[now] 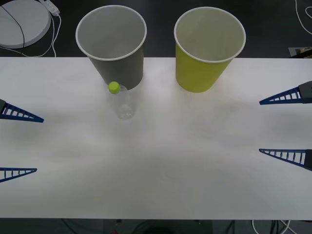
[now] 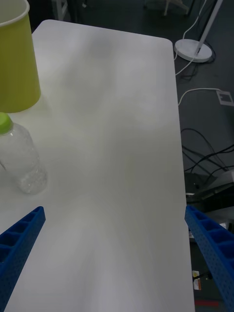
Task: Put the can into the green bin and the plastic bottle into the gray bin
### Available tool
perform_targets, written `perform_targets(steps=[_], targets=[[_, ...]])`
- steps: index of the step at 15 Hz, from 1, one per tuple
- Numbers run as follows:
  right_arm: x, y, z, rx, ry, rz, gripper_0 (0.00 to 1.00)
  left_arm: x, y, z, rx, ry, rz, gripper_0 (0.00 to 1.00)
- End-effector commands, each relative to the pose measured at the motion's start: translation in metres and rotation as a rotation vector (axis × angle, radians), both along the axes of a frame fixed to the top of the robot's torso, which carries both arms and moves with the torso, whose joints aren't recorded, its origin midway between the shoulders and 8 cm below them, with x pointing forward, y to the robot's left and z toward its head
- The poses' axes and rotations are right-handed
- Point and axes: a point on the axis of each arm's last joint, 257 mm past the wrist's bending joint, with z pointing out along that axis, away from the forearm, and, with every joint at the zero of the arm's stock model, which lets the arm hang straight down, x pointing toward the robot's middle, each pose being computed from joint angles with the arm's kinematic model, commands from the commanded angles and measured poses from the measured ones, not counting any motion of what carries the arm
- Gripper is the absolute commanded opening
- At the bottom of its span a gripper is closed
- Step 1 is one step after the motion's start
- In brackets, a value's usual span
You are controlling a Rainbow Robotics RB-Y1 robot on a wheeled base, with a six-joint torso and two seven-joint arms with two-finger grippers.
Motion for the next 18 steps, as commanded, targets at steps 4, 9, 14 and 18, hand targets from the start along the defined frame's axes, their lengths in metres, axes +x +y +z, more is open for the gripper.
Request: perform_targets(steps=[4, 9, 14, 18], targets=[[0.000, 0.000, 0.000, 0.000, 0.000, 0.000, 1.00, 0.000, 0.000, 0.000, 0.000, 0.000, 0.000, 1.00], [0.000, 0.000, 0.000, 0.000, 0.000, 0.000, 1.00, -0.002, 0.009, -0.013, 0.024, 0.042, 0.018, 1.00], [0.000, 0.000, 0.000, 0.000, 0.000, 0.000, 1.00, 0.014, 0.018, -0.011, -0.060, 0.064, 0.102, 1.00], [0.000, 0.000, 0.000, 0.000, 0.000, 0.000, 1.00, 0.026, 0.027, -0.016, -0.068, 0.045, 0.159, 1.00]])
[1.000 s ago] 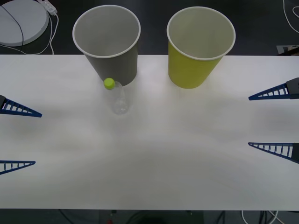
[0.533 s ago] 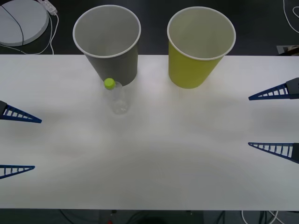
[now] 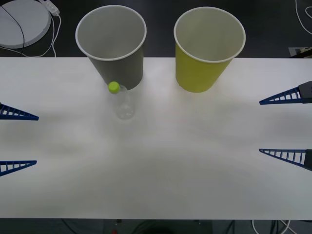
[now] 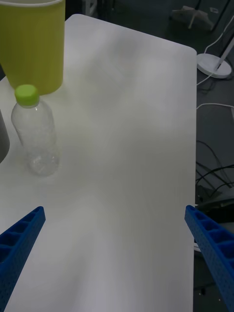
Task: Put the can into the green bin and the plastic bottle into the gray bin
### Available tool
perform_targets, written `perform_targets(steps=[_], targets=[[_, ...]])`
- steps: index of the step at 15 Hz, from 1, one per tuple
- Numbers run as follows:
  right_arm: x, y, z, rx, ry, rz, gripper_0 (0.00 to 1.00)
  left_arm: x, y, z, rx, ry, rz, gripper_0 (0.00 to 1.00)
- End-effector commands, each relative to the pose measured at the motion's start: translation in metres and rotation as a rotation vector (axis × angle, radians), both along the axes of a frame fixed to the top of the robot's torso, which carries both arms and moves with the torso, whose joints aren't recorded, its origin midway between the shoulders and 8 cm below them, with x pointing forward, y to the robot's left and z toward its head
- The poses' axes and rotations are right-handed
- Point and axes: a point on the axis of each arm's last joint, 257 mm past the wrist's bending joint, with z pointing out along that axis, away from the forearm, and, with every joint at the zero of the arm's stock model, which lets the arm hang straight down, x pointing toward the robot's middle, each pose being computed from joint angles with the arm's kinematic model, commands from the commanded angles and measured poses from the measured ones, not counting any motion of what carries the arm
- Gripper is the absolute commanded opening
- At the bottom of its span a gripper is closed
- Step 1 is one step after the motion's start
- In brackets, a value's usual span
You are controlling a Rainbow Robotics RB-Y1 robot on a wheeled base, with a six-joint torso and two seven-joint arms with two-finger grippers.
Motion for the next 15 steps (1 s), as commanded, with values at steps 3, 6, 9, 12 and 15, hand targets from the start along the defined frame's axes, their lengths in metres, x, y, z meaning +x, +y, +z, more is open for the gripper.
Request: perform_targets(steps=[3, 6, 9, 12, 15], targets=[[0.000, 0.000, 0.000, 0.000, 0.000, 0.000, 1.00, 0.014, 0.009, -0.009, -0.001, -0.046, 0.066, 1.00], [0.000, 0.000, 0.000, 0.000, 0.000, 0.000, 1.00, 0.023, 0.013, -0.023, 0.013, -0.094, 0.108, 1.00], [0.000, 0.000, 0.000, 0.000, 0.000, 0.000, 1.00, 0.036, 0.015, -0.030, -0.004, -0.136, 0.167, 1.00], [0.000, 0.000, 0.000, 0.000, 0.000, 0.000, 1.00, 0.049, 0.011, -0.037, -0.045, -0.163, 0.229, 1.00], [0.000, 0.000, 0.000, 0.000, 0.000, 0.000, 1.00, 0.066, -0.001, -0.048, -0.086, -0.178, 0.283, 1.00]])
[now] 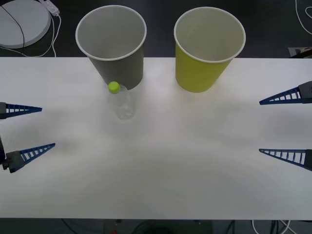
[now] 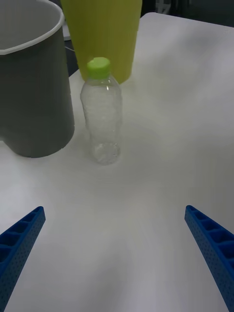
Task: Put the can into the green bin and the plastic bottle into the gray bin
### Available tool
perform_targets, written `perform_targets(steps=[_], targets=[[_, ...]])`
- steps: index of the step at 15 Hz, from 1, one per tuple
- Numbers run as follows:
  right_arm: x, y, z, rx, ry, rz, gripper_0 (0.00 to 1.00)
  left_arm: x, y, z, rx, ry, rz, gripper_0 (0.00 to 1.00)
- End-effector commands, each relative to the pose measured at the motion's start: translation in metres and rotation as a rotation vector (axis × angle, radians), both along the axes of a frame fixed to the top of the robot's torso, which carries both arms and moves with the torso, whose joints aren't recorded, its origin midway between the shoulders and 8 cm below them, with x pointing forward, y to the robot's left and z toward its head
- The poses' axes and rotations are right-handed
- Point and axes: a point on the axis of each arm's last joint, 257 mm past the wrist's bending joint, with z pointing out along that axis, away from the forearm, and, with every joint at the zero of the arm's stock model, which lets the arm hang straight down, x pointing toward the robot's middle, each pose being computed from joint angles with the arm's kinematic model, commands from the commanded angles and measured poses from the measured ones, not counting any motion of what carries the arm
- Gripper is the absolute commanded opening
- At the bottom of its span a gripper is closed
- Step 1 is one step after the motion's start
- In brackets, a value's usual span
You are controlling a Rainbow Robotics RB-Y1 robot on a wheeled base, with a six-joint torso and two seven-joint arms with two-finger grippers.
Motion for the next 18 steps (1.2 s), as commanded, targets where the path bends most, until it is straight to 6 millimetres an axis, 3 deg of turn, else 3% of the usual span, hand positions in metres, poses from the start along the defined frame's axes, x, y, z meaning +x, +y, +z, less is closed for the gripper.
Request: perform_targets(steps=[1, 10, 18], targets=[[0.000, 0.000, 0.000, 0.000, 0.000, 0.000, 1.00, 0.016, -0.013, -0.009, -0.036, -0.020, 0.042, 1.00], [0.000, 0.000, 0.000, 0.000, 0.000, 0.000, 1.00, 0.039, -0.026, -0.032, 0.006, -0.081, 0.100, 1.00], [0.000, 0.000, 0.000, 0.000, 0.000, 0.000, 1.00, 0.052, -0.067, -0.039, -0.043, -0.099, 0.087, 1.00]])
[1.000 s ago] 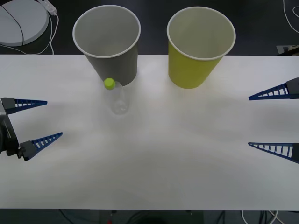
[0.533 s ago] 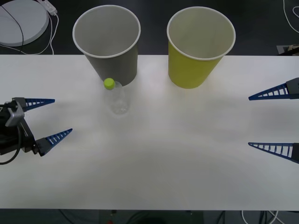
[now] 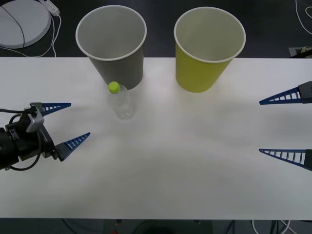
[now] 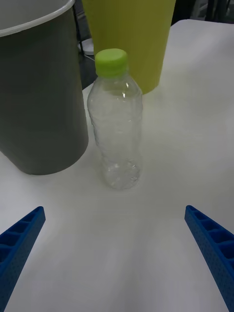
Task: Put the can into the green bin and the plastic bottle into the gray bin
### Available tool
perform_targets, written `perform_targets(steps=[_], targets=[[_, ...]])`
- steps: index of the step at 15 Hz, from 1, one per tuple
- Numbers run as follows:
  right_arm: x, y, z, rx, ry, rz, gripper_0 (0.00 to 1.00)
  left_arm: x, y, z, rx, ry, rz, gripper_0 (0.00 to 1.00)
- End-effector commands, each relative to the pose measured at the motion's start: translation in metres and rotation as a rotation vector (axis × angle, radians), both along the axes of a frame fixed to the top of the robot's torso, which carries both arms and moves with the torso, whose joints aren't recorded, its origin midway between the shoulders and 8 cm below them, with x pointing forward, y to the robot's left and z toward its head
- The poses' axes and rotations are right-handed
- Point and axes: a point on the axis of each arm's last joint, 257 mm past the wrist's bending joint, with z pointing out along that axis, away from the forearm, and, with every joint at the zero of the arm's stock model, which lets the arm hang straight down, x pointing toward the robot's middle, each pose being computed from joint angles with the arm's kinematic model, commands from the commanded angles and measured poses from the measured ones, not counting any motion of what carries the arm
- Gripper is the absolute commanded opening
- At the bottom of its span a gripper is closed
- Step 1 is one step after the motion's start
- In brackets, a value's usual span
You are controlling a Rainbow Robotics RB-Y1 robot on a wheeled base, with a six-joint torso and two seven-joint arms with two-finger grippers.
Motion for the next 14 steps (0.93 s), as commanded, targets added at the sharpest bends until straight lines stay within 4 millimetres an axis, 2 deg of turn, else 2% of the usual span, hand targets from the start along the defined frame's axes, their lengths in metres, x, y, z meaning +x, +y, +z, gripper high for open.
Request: perform_targets(steps=[1, 14], targets=[[0.000, 0.000, 0.000, 0.000, 0.000, 0.000, 1.00, 0.005, -0.009, -0.001, -0.005, -0.002, 0.000, 1.00], [0.000, 0.000, 0.000, 0.000, 0.000, 0.000, 1.00, 0.038, -0.034, -0.002, -0.001, -0.029, 0.058, 1.00]])
